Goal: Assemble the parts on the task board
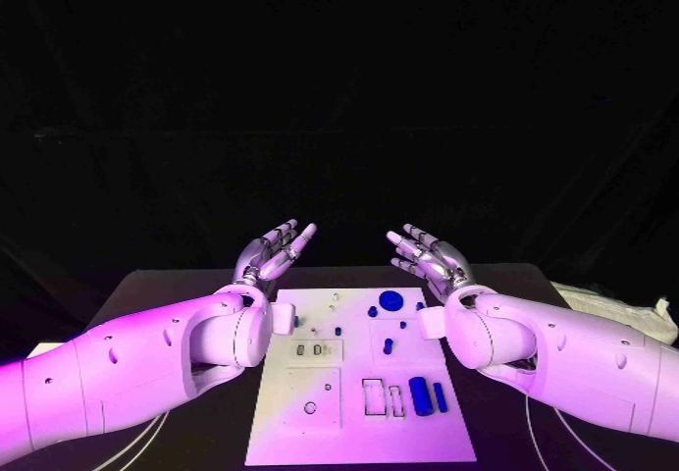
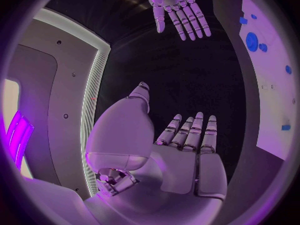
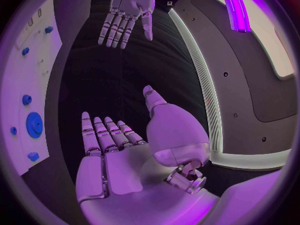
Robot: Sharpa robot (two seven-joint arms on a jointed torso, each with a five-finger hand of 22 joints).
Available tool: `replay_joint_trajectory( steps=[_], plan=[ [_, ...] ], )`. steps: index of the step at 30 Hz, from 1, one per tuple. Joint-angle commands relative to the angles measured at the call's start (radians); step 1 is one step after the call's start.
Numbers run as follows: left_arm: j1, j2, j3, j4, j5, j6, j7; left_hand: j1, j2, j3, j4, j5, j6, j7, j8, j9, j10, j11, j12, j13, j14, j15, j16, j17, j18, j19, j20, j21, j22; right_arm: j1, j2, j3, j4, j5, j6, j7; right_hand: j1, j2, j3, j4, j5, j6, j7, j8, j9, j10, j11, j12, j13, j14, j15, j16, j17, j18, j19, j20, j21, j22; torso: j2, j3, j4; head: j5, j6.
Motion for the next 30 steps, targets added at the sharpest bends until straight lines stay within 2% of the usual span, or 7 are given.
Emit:
replay_joint_trajectory(
  steps=[1,6,8,9,15,24,30],
  plan=[
    [0.002,0.002,0.0,-0.001,0.014,0.065,0.009,0.058,0.012,0.004,0.011,0.007,0.057,0.093,0.012,0.006,0.063,0.014,0.009,0.006,0.065,0.006,0.015,0.008,0.04,0.03,0.018,0.014,0.006,-0.002,0.005,0.004,-0.011,-0.104,0.188,-0.072,0.097,0.015,0.001,-0.057,0.011,0.126,0.156,0.023,0.014,0.17,0.018,0.028,0.015,0.18,0.012,0.032,0.016,0.044,0.164,0.006,0.043,0.024,0.0,-0.0001,0.0,0.0,0.0],
    [0.002,0.002,0.0,-0.001,0.014,0.065,0.009,0.09,0.033,0.009,0.003,0.008,0.167,0.088,0.026,0.015,0.209,0.034,0.027,0.017,0.285,0.014,0.057,0.031,0.044,0.19,0.021,0.054,0.027,-0.002,0.009,0.009,-0.019,-0.125,0.23,-0.089,0.168,0.007,0.006,-0.113,0.006,0.32,0.143,0.052,0.03,0.428,-0.003,0.063,0.029,0.46,-0.02,0.073,0.031,0.084,0.341,0.006,0.101,0.046,0.0,-0.0001,0.0,0.0,0.0],
    [0.002,0.002,0.0,-0.001,0.014,0.065,0.009,0.108,0.042,0.002,-0.002,0.009,0.281,0.083,0.042,0.022,0.367,0.05,0.045,0.025,0.402,0.017,0.075,0.036,0.036,0.339,0.018,0.087,0.041,-0.002,0.01,0.009,-0.02,-0.128,0.236,-0.091,0.193,0.003,0.01,-0.138,0.005,0.433,0.125,0.068,0.038,0.562,-0.022,0.078,0.034,0.578,-0.037,0.085,0.035,0.1,0.37,0.006,0.112,0.045,0.0,-0.0001,0.0,0.0,0.0],
    [0.0,-0.014,0.003,-0.017,0.041,0.079,0.054,0.116,0.043,0.0,-0.006,0.006,0.338,0.087,0.053,0.028,0.444,0.042,0.059,0.031,0.439,0.013,0.087,0.04,0.042,0.418,0.018,0.107,0.05,-0.002,-0.01,0.013,-0.057,-0.404,0.196,-0.036,0.202,0.002,0.012,-0.148,0.003,0.478,0.119,0.072,0.039,0.587,-0.029,0.078,0.033,0.605,-0.044,0.086,0.035,0.108,0.383,0.006,0.116,0.044,0.005,-0.0013,0.0043,-0.005,0.003],
    [0.001,-0.038,0.004,0.005,0.035,0.106,0.05,0.141,0.062,-0.022,-0.022,0.003,0.597,0.082,0.101,0.044,0.714,-0.016,0.105,0.044,0.653,-0.049,0.147,0.059,0.076,0.63,-0.013,0.169,0.065,0.0,-0.028,0.025,-0.059,-0.516,0.111,-0.034,0.232,0.0,0.048,-0.202,0.008,0.682,0.101,0.072,0.04,0.706,-0.056,0.062,0.03,0.749,-0.082,0.089,0.035,0.124,0.477,-0.009,0.149,0.042,0.021,-0.0049,0.0101,-0.013,0.0],
    [0.007,-0.098,0.006,0.084,0.025,0.137,0.028,0.165,0.079,-0.045,-0.041,0.004,0.671,0.061,0.094,0.034,0.812,-0.045,0.092,0.04,0.779,-0.089,0.157,0.1,0.075,0.75,-0.051,0.176,0.058,0.006,-0.068,0.055,-0.044,-0.701,0.079,-0.075,0.213,-0.008,0.137,-0.246,0.016,0.774,0.079,0.063,0.041,0.829,-0.091,0.048,0.031,0.877,-0.124,0.088,0.035,0.125,0.582,-0.057,0.193,0.046,0.063,-0.0108,0.0207,-0.033,0.01],
    [0.015,-0.155,0.009,0.167,-0.011,0.155,0.001,0.181,0.08,-0.054,-0.06,0.003,0.698,0.053,0.085,0.035,0.846,-0.056,0.079,0.043,0.834,-0.105,0.169,0.138,0.075,0.803,-0.068,0.178,0.055,0.016,-0.093,0.081,-0.023,-0.924,0.118,-0.129,0.243,-0.053,0.192,-0.247,0.044,0.813,0.058,0.058,0.042,0.92,-0.122,0.052,0.033,1.008,-0.172,0.119,0.047,0.124,0.685,-0.11,0.26,0.071,0.101,-0.0172,0.0288,-0.045,0.018]
  ],
)
